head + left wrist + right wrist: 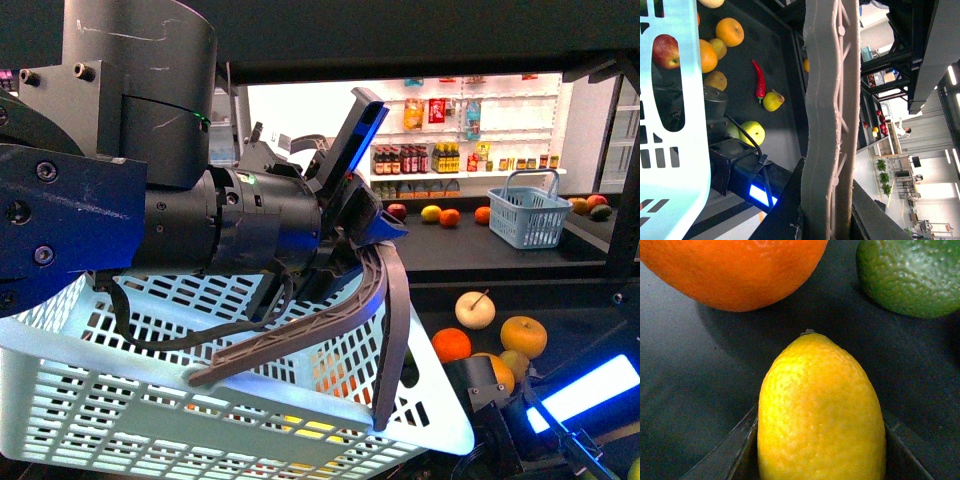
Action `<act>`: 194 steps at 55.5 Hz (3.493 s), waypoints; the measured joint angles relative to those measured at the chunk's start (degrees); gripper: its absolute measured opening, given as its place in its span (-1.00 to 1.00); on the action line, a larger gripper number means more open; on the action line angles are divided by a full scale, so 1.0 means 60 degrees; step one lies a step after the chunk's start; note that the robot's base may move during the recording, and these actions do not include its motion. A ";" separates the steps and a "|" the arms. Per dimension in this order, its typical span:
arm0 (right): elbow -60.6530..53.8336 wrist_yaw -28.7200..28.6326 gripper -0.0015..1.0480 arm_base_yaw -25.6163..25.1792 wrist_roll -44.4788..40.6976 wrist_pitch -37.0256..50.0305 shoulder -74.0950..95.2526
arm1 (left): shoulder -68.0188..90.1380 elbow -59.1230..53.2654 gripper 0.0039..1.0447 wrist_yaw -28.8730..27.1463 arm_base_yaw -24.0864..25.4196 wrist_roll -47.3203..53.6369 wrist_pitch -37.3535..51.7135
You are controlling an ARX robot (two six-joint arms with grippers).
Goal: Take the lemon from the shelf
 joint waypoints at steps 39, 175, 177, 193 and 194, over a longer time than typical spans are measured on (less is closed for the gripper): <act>-0.6346 -0.0146 0.01 -0.1209 0.1384 0.2324 -0.6801 | 0.0000 0.0000 -0.79 0.0000 0.0000 0.0000 0.0000; -1.8247 0.5756 -0.14 0.2849 0.4003 -0.1953 -2.6760 | 0.0000 -0.0007 -0.79 -0.0007 0.0000 -0.0022 -0.0004; -1.8287 0.5548 -0.24 0.2605 0.3971 -0.2000 -2.6913 | 0.0000 -0.0007 -0.79 0.0000 0.0000 -0.0015 -0.0004; -1.8764 0.3734 -0.95 0.0739 0.3880 -0.2244 -2.7707 | 0.0000 -0.0007 -0.79 0.0007 -0.0007 -0.0033 -0.0004; -1.8775 0.3697 -0.95 0.0696 0.3880 -0.2248 -2.7729 | 0.0000 -0.0007 -0.79 0.0004 -0.0007 -0.0033 -0.0004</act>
